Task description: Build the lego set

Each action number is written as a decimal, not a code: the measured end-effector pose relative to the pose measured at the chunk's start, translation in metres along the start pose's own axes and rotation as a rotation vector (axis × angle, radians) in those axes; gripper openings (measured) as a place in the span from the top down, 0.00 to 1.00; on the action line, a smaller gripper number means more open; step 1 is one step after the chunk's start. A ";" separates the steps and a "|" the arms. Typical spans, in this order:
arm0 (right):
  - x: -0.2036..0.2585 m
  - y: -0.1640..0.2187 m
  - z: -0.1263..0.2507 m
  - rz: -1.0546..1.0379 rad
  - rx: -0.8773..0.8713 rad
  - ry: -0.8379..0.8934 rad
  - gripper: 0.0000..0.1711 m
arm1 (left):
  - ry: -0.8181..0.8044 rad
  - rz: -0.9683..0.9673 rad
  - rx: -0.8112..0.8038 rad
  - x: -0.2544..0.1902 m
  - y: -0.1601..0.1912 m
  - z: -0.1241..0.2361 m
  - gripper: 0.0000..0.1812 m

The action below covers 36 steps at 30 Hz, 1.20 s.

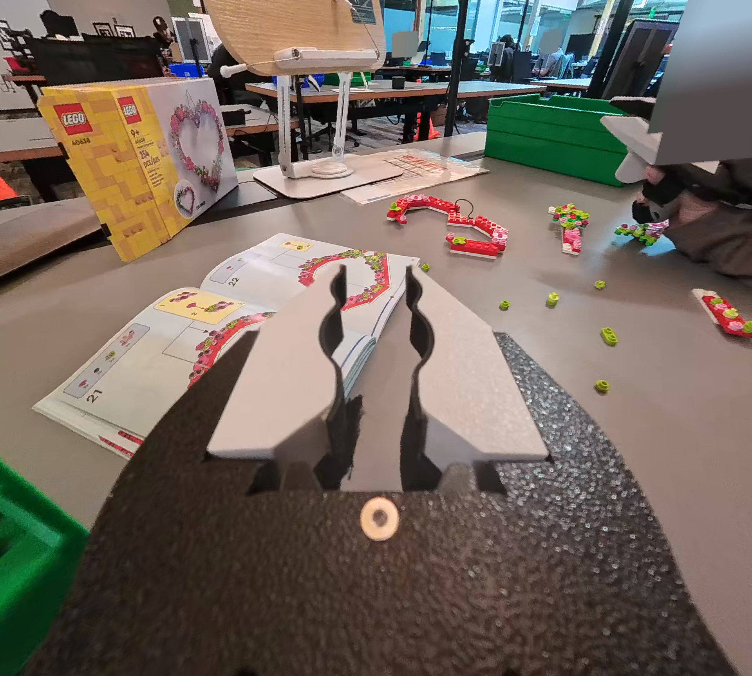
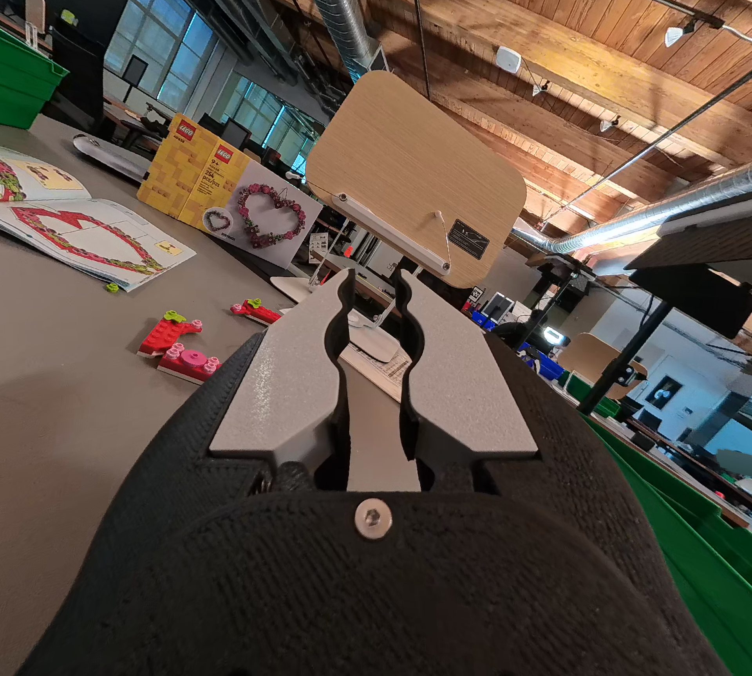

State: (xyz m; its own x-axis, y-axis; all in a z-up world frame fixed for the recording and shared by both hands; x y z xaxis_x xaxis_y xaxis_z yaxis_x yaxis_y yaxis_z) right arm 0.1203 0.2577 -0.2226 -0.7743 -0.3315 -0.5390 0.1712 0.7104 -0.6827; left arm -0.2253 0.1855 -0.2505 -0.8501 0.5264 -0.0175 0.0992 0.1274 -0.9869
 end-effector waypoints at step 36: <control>0.001 0.002 -0.001 0.007 0.011 -0.010 0.90 | -0.013 -0.051 0.021 0.000 0.002 0.000 0.87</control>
State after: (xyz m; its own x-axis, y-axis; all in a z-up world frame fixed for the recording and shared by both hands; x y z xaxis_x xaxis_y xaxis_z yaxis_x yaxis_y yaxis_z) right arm 0.1194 0.2593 -0.2243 -0.7670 -0.3329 -0.5486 0.1830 0.7059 -0.6842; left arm -0.2249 0.1860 -0.2524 -0.8605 0.5086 0.0311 0.0447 0.1363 -0.9897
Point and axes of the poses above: each gripper's, where its closed fingertips meet, z back along the fingers, y out of its underside, x = y × z across the jaws, the point moved 5 cm from there along z, back along the fingers, and after that the axes turned 14 degrees about -x, right-handed, at the moved point
